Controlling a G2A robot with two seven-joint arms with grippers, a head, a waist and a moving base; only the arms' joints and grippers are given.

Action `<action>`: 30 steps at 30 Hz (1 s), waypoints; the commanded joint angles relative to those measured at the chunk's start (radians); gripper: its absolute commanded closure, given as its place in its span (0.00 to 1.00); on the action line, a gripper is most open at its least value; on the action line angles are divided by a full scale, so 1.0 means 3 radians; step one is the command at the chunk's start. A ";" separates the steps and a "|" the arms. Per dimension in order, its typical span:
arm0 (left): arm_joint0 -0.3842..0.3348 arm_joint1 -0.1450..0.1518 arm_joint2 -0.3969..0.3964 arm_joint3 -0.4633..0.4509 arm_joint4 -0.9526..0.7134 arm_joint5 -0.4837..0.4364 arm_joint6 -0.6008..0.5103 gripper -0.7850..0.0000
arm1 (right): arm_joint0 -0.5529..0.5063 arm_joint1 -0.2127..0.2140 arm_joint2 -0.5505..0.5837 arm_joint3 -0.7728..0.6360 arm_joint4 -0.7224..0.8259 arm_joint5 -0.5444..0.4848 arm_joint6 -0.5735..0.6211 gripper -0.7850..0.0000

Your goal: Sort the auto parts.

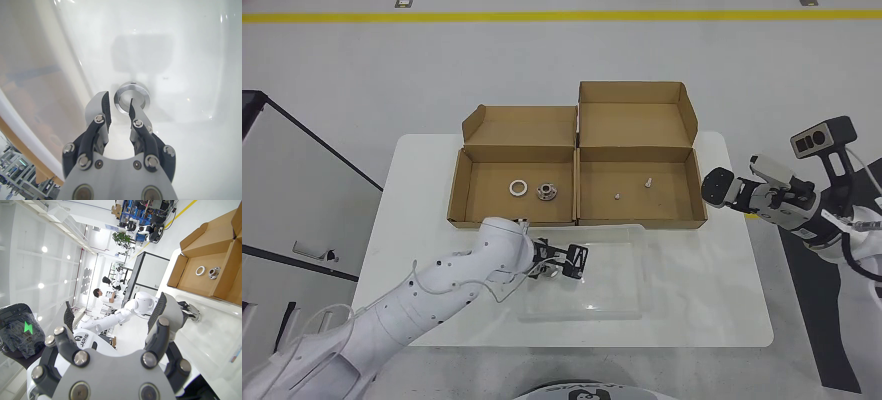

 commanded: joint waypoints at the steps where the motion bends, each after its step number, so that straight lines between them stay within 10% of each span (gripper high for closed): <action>1: -0.0025 0.0016 0.0035 -0.0012 -0.0045 0.0021 -0.0021 0.65 | 0.0000 0.0000 0.0000 0.0000 0.0000 0.0000 0.0000 0.00; 30: -0.0113 0.0007 0.0162 0.0044 -0.0004 0.0150 0.0044 0.65 | 0.0000 0.0000 0.0000 0.0000 0.0000 0.0000 0.0000 0.00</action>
